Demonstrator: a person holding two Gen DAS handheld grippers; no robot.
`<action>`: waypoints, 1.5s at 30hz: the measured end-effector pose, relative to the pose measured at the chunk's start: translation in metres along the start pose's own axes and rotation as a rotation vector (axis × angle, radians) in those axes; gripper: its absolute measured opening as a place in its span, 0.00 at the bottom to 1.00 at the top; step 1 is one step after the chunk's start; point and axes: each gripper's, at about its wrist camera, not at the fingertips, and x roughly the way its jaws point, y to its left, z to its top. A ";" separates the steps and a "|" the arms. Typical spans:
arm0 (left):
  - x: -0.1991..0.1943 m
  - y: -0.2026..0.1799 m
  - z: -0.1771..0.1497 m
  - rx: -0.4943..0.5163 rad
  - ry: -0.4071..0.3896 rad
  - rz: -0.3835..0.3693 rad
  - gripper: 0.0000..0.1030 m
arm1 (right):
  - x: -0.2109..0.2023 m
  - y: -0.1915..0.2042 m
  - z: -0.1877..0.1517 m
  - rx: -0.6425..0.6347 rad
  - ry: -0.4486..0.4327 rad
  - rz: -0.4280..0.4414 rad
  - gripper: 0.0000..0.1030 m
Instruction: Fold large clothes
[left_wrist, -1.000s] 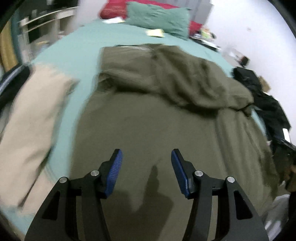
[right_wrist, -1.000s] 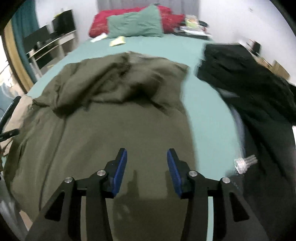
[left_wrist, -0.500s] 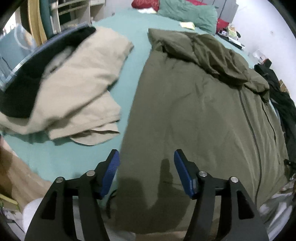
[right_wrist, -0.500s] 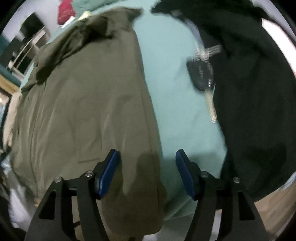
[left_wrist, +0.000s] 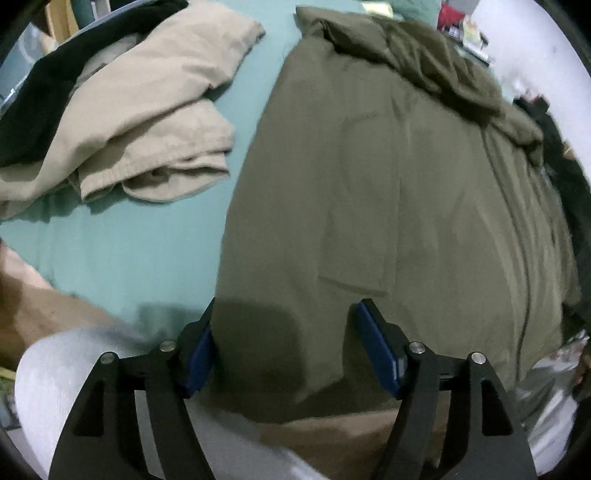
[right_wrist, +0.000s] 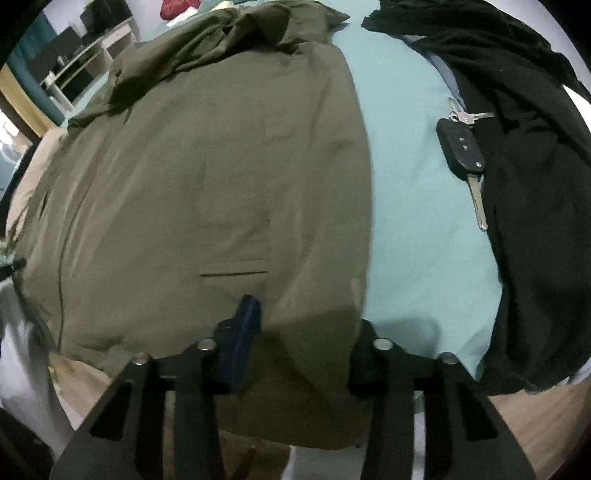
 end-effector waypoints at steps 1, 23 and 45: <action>-0.001 -0.002 -0.003 0.013 -0.002 0.002 0.72 | -0.002 0.000 -0.002 0.004 -0.010 0.022 0.07; -0.142 -0.005 -0.041 0.044 -0.211 -0.217 0.05 | -0.136 -0.010 -0.040 0.189 -0.286 0.251 0.04; -0.240 -0.010 0.014 0.061 -0.440 -0.208 0.04 | -0.224 -0.006 -0.003 0.143 -0.525 0.286 0.04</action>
